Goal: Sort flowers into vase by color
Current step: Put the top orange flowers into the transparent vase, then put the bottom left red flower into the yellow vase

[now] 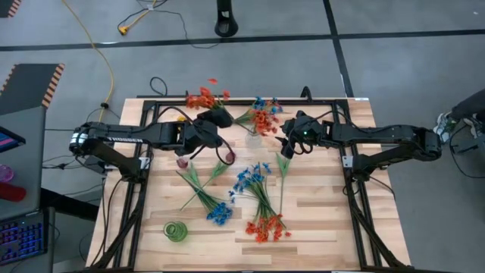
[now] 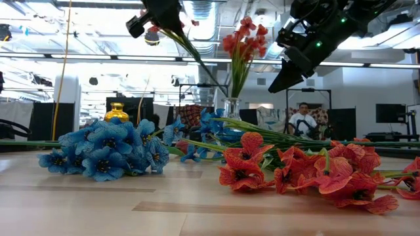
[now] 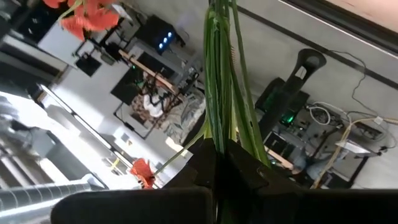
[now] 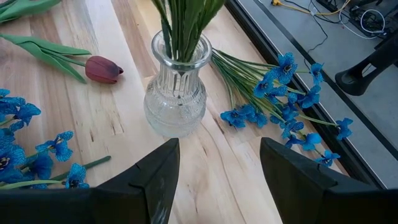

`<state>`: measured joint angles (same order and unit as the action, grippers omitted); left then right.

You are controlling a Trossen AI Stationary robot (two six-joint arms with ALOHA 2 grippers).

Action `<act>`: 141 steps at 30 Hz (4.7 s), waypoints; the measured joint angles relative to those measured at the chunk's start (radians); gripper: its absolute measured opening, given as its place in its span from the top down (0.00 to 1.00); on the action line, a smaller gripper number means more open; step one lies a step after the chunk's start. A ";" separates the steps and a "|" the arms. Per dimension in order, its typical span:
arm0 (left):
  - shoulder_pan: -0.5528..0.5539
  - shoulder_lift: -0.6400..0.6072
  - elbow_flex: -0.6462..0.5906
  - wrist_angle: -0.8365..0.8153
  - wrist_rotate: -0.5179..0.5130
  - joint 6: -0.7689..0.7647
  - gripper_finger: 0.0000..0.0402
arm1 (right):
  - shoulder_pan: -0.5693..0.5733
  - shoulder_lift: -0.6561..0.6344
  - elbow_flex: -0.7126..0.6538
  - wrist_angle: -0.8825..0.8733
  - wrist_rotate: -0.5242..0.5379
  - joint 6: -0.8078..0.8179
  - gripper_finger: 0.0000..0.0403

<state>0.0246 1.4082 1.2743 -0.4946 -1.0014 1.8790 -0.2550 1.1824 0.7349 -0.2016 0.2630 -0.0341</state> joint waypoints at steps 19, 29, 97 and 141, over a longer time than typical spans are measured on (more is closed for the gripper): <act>0.050 0.000 0.000 0.000 0.114 0.101 0.99 | 0.000 0.000 0.000 0.000 0.000 0.000 0.38; 0.056 0.000 0.000 0.062 0.219 0.091 0.90 | 0.000 0.000 0.000 0.000 0.000 0.000 0.38; -0.059 0.000 0.000 0.205 0.301 -1.014 0.46 | 0.000 0.000 0.000 -0.008 0.000 0.000 0.38; -0.059 0.000 -0.333 -0.177 0.718 -2.268 0.46 | 0.000 0.000 0.000 -0.008 0.000 0.000 0.38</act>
<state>-0.0341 1.4078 0.9410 -0.6713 -0.2836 -0.3890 -0.2550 1.1828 0.7349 -0.2092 0.2627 -0.0338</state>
